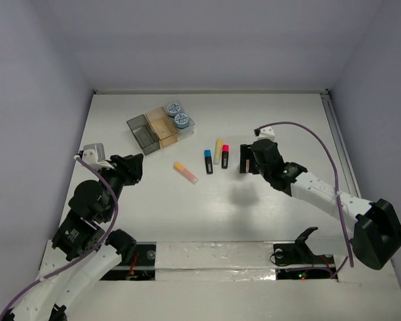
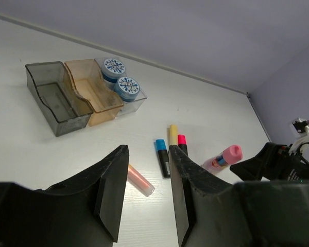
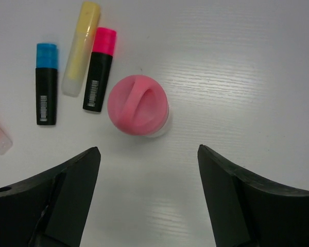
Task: Sort the stationery into containers
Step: Pick up the stationery from the center of the board.
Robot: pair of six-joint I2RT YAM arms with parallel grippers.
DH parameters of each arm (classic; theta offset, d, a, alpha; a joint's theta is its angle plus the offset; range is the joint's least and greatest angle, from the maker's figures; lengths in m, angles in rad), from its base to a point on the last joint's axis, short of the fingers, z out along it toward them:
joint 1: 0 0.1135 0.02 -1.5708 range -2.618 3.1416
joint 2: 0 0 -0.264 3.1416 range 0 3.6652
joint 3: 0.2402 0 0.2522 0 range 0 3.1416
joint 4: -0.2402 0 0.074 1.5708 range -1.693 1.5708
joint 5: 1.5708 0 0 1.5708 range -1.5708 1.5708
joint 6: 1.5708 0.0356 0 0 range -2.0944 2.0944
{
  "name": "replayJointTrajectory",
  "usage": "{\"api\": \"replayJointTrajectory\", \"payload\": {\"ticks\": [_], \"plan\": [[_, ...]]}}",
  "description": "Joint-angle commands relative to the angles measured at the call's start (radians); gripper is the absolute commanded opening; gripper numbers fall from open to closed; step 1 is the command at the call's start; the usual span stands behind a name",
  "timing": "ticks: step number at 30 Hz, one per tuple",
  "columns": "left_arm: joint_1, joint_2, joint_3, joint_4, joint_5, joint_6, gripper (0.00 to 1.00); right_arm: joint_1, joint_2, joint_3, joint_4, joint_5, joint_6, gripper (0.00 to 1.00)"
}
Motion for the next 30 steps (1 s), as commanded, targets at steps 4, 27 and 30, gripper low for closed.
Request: {"api": "replayJointTrajectory", "payload": {"ticks": [4, 27, 30], "plan": [[0.051, 0.003, -0.01, 0.043, 0.077, 0.032, 0.34, -0.037, 0.064, 0.043, 0.187, -0.034, -0.054, 0.77], [0.158, 0.033, -0.024, 0.096, 0.197, 0.06, 0.35, -0.074, 0.161, 0.015, 0.326, -0.041, -0.072, 0.7], [0.158, 0.044, -0.021, 0.092, 0.212, 0.06, 0.35, -0.074, 0.178, 0.032, 0.326, -0.043, -0.078, 0.6]]}}
